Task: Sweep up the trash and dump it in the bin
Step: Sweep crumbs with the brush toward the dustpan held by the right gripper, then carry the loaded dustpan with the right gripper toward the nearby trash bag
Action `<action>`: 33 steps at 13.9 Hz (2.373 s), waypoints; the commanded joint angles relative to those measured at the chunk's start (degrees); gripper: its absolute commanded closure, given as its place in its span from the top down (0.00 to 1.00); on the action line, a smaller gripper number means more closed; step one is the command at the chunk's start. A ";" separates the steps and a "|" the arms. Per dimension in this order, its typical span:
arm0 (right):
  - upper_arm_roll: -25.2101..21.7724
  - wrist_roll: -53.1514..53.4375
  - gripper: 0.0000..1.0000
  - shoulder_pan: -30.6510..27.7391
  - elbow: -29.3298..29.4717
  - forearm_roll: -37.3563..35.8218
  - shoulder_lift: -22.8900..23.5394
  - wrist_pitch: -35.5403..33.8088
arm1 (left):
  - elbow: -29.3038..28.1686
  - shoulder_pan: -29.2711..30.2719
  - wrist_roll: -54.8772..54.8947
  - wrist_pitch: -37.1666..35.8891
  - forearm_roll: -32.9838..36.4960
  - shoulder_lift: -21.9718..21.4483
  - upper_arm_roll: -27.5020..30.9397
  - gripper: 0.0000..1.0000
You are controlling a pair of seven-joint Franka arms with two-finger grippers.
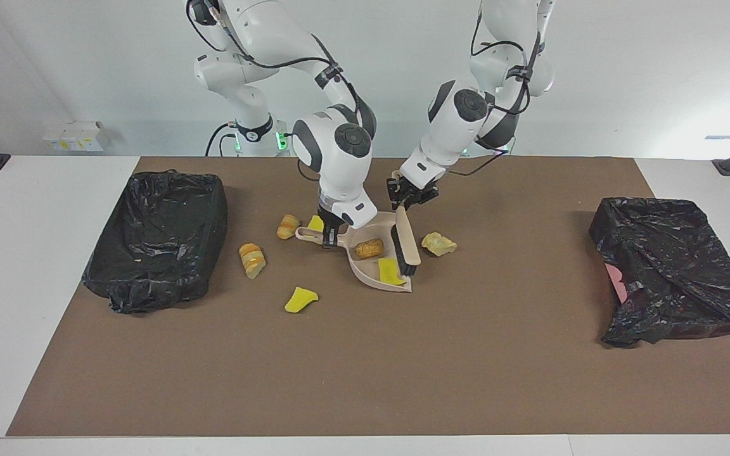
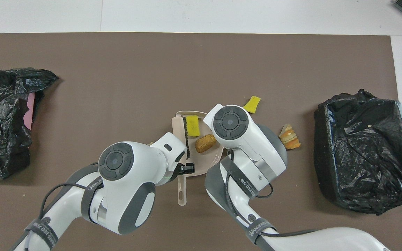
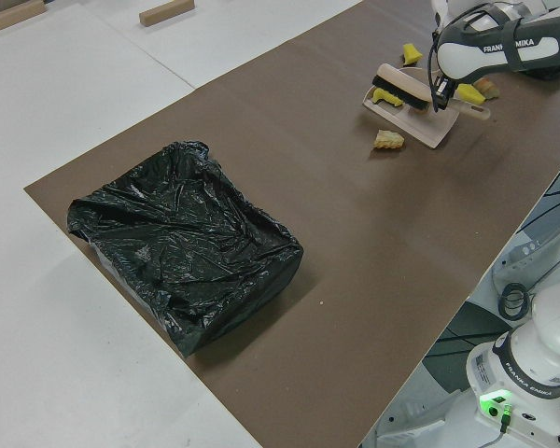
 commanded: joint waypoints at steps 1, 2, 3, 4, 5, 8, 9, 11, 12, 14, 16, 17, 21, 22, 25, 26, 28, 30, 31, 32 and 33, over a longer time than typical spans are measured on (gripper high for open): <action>0.30 0.18 0.00 -0.24 -1.84 -1.07 -1.24 0.76 | -0.20 3.24 -4.61 -5.90 0.26 -3.15 0.33 0.00; 0.30 0.27 0.00 -0.24 -1.84 -1.07 -1.33 0.76 | -0.29 4.82 -5.59 -8.45 1.92 -3.42 0.42 0.00; 0.30 0.27 0.00 -0.24 -1.84 -1.07 -1.33 0.76 | -0.55 7.01 -6.99 -9.95 4.89 -3.51 0.34 0.00; 0.30 0.36 0.00 -0.24 -1.84 -0.98 -1.33 0.76 | -0.81 8.77 -9.18 -11.62 7.79 -3.95 0.33 0.00; 0.30 0.79 0.00 -0.24 -1.84 -1.07 -1.33 0.67 | -1.25 10.01 -10.68 -13.38 10.26 -4.30 0.33 0.00; 0.30 1.24 0.00 -0.24 -1.84 -0.98 -1.33 0.76 | -8.87 11.60 -11.22 -14.46 14.94 -7.64 0.25 0.00; 0.30 1.24 0.00 -0.33 -1.84 -0.98 -1.33 0.76 | -11.08 11.43 -11.31 -11.58 14.94 -7.21 0.07 0.00; 0.30 1.24 0.00 -0.33 -1.84 -1.07 -1.24 0.76 | -13.12 10.55 -11.31 -6.82 14.94 -6.07 -0.19 0.00; 0.30 1.24 0.00 -0.33 -1.84 -0.98 -1.24 0.85 | -13.12 9.24 -11.31 -6.11 15.03 -4.58 -0.45 0.00; 0.30 1.24 0.00 -0.33 -1.84 -1.07 -1.24 0.85 | -13.04 4.85 -10.35 -2.61 14.68 -3.86 -0.46 0.00; 0.30 1.24 0.00 -0.33 -1.84 -0.98 -1.24 0.76 | -12.07 0.03 -8.95 -1.01 12.67 -3.16 -0.72 0.00; 0.30 1.24 0.00 -0.41 -1.84 -0.98 -1.24 0.76 | -11.89 -2.35 -4.93 0.21 10.83 -3.16 -0.63 0.00; 0.30 1.24 0.00 -0.41 -1.84 -1.07 -1.24 0.85 | -10.49 -7.38 4.59 0.32 8.70 -3.34 -0.72 0.00; 0.30 1.24 0.00 -0.50 -1.84 -1.07 -1.24 0.85 | -9.53 -7.65 5.38 -0.03 8.62 -2.99 -0.63 0.00; 0.30 1.32 0.00 -0.77 -1.32 -0.98 -1.07 0.76 | -9.08 -6.78 3.64 -0.30 8.62 -2.81 -0.19 0.00; 0.30 1.24 0.00 -0.85 -1.14 -0.98 -0.89 0.85 | -9.08 -5.81 0.94 -0.74 8.62 -2.90 0.16 0.00; 0.30 1.06 0.00 -1.38 -0.79 -0.72 -1.15 0.85 | -8.99 -2.91 -7.66 -1.62 9.14 -3.59 0.16 0.00; 0.39 0.80 0.00 -2.34 -0.70 -0.19 -1.42 0.85 | -8.99 -1.42 -12.18 -4.15 9.49 -4.47 0.33 0.00; 0.39 0.71 0.00 -2.61 -0.61 -0.10 -1.68 0.85 | -9.08 -0.71 -12.27 -6.08 10.19 -5.52 0.33 0.00; 0.39 0.53 0.00 -2.96 -0.61 -0.10 -2.46 0.50 | -9.34 -0.79 -12.62 -7.41 10.28 -6.23 0.25 0.00; 0.30 0.45 0.00 -4.01 -0.87 -0.10 -3.60 0.23 | -9.86 -1.14 -12.89 -7.68 10.29 -6.76 0.07 0.00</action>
